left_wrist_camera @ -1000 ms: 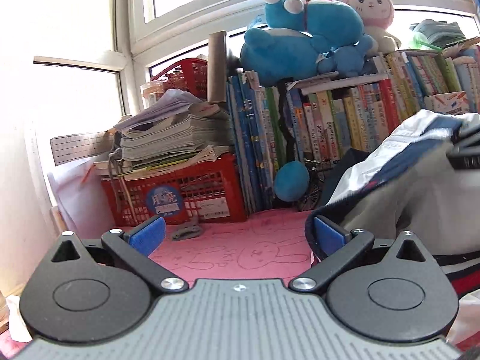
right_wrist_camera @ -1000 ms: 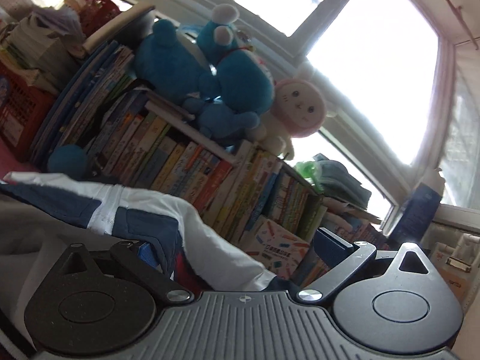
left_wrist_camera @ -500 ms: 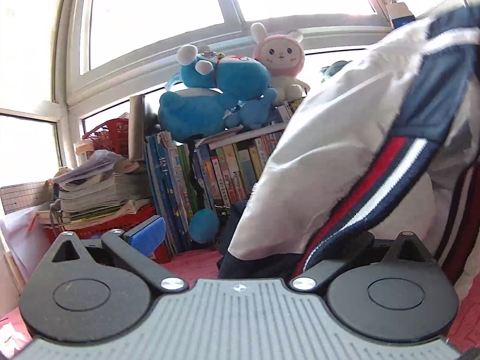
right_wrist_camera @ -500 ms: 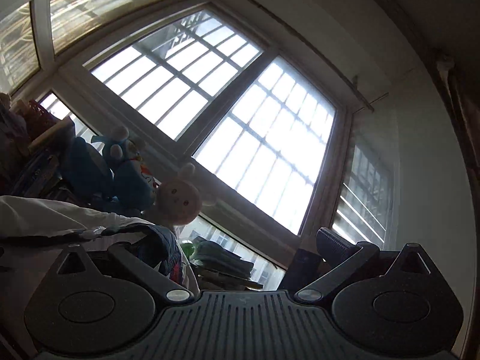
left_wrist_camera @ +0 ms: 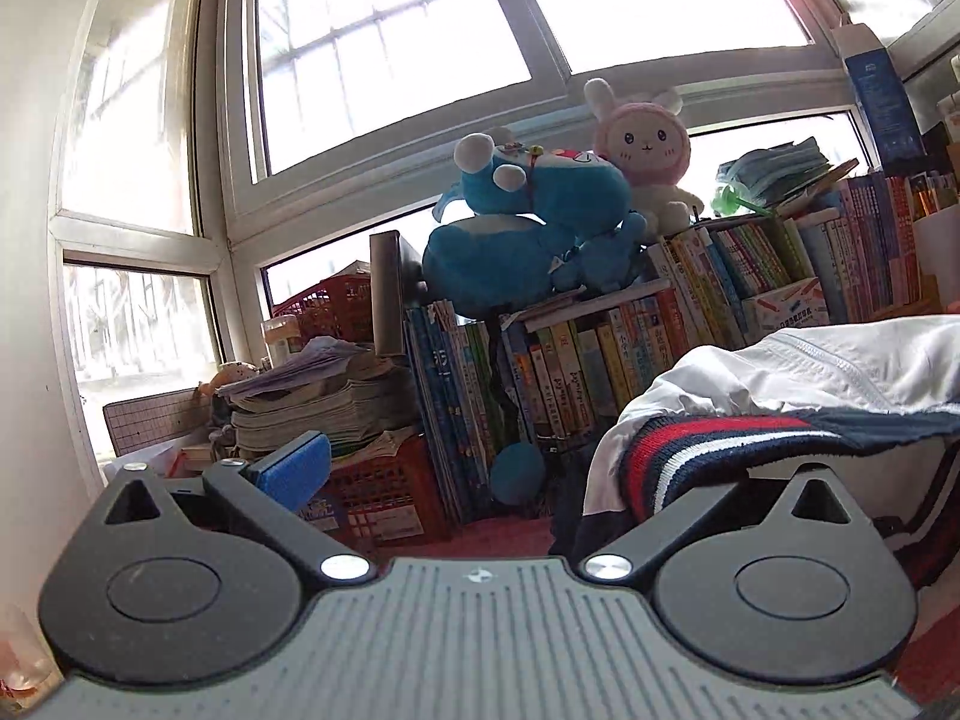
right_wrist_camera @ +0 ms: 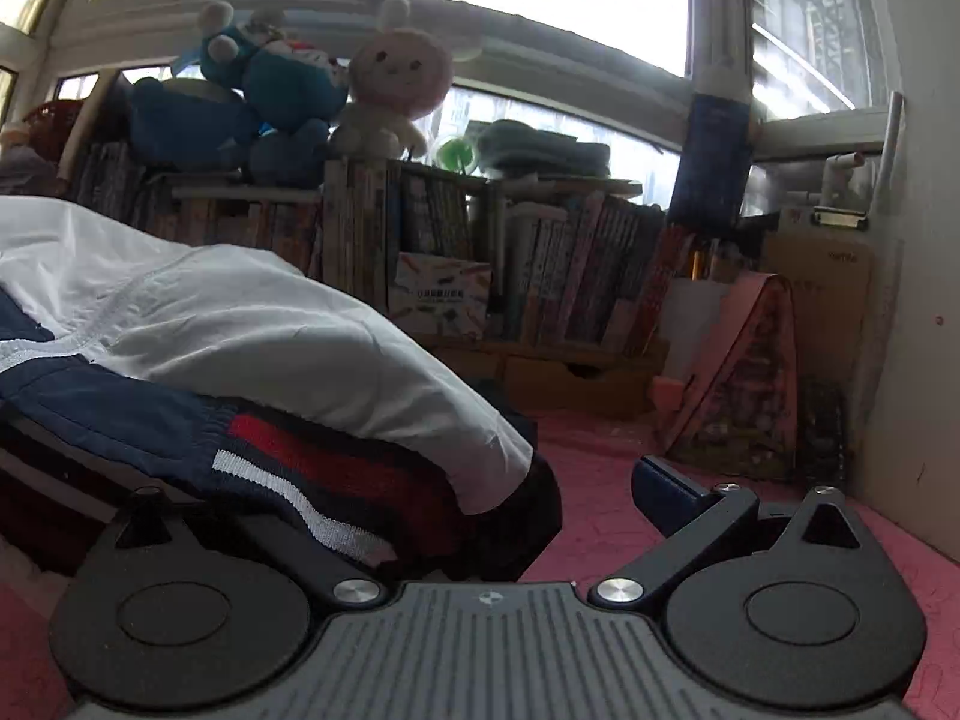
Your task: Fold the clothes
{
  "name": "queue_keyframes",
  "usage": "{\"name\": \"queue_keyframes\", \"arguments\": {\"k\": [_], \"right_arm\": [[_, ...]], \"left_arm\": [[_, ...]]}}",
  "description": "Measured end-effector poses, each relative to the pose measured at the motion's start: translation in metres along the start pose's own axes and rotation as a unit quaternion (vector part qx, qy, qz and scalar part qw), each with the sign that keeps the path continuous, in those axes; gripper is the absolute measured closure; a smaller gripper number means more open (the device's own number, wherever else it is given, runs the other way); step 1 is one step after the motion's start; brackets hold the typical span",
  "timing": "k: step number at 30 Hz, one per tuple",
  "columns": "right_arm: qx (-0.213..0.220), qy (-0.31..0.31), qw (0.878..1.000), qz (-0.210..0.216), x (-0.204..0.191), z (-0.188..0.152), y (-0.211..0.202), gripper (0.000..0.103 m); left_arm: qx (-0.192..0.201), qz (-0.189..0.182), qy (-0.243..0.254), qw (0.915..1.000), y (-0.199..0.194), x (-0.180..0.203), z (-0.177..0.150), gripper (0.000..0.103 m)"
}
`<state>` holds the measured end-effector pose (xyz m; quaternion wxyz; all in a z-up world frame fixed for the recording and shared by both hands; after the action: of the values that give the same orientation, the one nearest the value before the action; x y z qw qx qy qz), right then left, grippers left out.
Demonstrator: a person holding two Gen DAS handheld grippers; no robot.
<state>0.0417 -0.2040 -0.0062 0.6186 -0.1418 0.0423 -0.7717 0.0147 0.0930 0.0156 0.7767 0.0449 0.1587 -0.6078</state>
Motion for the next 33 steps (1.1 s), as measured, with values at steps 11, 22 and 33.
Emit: {"name": "queue_keyframes", "arguments": {"k": [11,22,33], "right_arm": [[-0.039,0.106,0.990,0.079,0.149,0.034,-0.043,0.000],[-0.092,-0.164,0.982,-0.018,0.101,-0.071,-0.050,0.000],[-0.196,0.263,0.901,0.283,0.122,-0.037,-0.021,0.000]], "left_arm": [[-0.051,-0.118,0.056,0.9901,-0.018,0.042,-0.033,0.000],[-0.094,-0.113,0.043,0.9882,-0.040,0.016,-0.036,0.000],[-0.170,-0.096,-0.110,0.9747,-0.036,-0.044,-0.064,0.000]]}}
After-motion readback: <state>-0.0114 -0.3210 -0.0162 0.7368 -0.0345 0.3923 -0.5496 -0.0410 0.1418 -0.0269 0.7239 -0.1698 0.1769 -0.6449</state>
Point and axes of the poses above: each gripper's, at about its wrist camera, not at the fingertips, and y roughly the way its jaws point, x to its right, z to its top, the point moved 6 cm from there along y, roughly the way its jaws point, and after that the axes turned 5 degrees about -x, right-handed, at the moved point
